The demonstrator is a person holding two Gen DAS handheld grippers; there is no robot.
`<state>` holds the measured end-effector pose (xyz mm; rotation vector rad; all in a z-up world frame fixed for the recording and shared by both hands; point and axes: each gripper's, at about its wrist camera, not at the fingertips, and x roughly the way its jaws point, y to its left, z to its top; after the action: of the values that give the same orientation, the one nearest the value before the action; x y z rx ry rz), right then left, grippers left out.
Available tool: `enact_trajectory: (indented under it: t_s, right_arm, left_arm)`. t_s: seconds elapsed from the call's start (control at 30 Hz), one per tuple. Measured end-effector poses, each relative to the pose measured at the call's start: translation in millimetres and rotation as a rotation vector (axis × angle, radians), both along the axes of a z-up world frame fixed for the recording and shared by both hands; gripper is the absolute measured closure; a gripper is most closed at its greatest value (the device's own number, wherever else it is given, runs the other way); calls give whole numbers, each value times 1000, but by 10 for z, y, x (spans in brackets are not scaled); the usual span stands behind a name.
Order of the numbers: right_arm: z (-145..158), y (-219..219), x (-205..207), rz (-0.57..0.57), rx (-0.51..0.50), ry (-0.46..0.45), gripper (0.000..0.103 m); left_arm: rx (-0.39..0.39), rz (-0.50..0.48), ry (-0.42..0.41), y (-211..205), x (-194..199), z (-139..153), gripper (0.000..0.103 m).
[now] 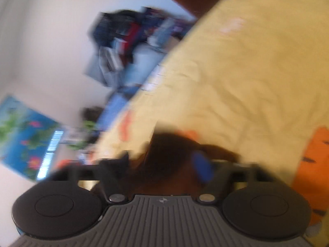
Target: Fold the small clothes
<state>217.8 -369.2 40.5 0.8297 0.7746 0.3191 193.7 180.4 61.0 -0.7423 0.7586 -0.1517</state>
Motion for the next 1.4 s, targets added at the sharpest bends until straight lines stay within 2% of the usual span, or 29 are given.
enact_trajectory:
  t_s: [0.03, 0.07, 0.1, 0.17, 0.2, 0.23, 0.3, 0.37, 0.43, 0.53, 0.57, 0.6, 0.63, 0.67, 0.7, 0.73, 0.8, 0.97, 1.07, 1.17, 1.2, 1.23, 1.27, 1.33, 1.37, 1.4]
  right_arm:
    - [13, 27, -99, 24, -13, -35, 28]
    - [46, 51, -238, 56, -39, -72, 28]
    - [79, 72, -370, 78, -79, -94, 27]
    - [114, 74, -707, 118, -200, -120, 27]
    - [125, 62, -855, 129, -275, -124, 27]
    - [103, 47, -1024, 137, -348, -116, 26]
    - [7, 11, -1308, 152, -405, -78, 26]
    - [-123, -23, -1509, 162, -361, -12, 26]
    - [-140, -27, -1684, 171, -290, -24, 23]
    - [-150, 10, -1596, 188, -187, 4, 23]
    - [-161, 20, -1551, 198, -144, 19, 24]
    - [-185, 22, -1496, 203, -100, 31, 29]
    - [-220, 16, -1446, 200, -65, 45, 37]
    - [-229, 54, -1320, 195, -48, 72, 69]
    - [-271, 67, -1270, 199, -45, 110, 83]
    - [-323, 62, -1251, 201, -46, 127, 83]
    - [-331, 61, -1286, 218, -51, 100, 83]
    - [18, -19, -1592, 276, -103, 2, 84]
    - [212, -99, -1952, 327, -162, -36, 84]
    - [197, -135, -2337, 382, -265, -19, 81]
    - [127, -148, -2423, 392, -261, 5, 73]
    - [60, -179, -2495, 388, -245, 30, 69]
    - [45, -189, -2506, 365, -259, 55, 56]
    - [153, -287, -2519, 292, -306, 29, 51]
    - [240, -346, -2486, 248, -311, -13, 43]
    - [339, -395, -2426, 212, -309, -52, 33]
  left_arm:
    - [36, 14, -27, 12, -190, 7, 53]
    - [90, 33, -51, 7, -398, 34, 34]
    - [145, 59, -85, 10, -647, 55, 22]
    - [207, 107, -133, 38, -1143, 70, 20]
    - [211, 130, -135, 89, -1373, 38, 20]
    - [194, 159, -111, 129, -1557, -20, 20]
    - [108, 182, -15, 215, -1738, -192, 20]
    - [29, 131, 66, 246, -1683, -384, 20]
    - [45, 86, 53, 162, -1595, -414, 20]
    - [17, 30, 81, 56, -1356, -408, 21]
    - [29, 17, 83, 15, -1290, -409, 33]
    - [70, 19, 97, -33, -1229, -413, 71]
    - [104, 13, 135, -69, -1169, -433, 88]
    - [101, 11, 147, -74, -1143, -468, 91]
    - [94, 14, 155, -65, -1121, -476, 91]
    - [93, 16, 165, -57, -1120, -457, 92]
    - [88, 15, 155, -41, -1169, -380, 93]
    - [58, -69, 70, -42, -1641, -25, 94]
    - [103, -144, 56, -102, -2115, 14, 94]
    - [243, -208, 81, -145, -2437, -196, 90]
    - [294, -209, 96, -136, -2498, -235, 90]
    - [325, -210, 102, -104, -2517, -226, 90]
    - [341, -205, 92, -55, -2503, -162, 87]
    - [426, -170, 16, -21, -2420, 94, 85]
    - [519, -152, -46, -72, -2352, 261, 75]
    - [617, -158, -113, -166, -2261, 395, 51]
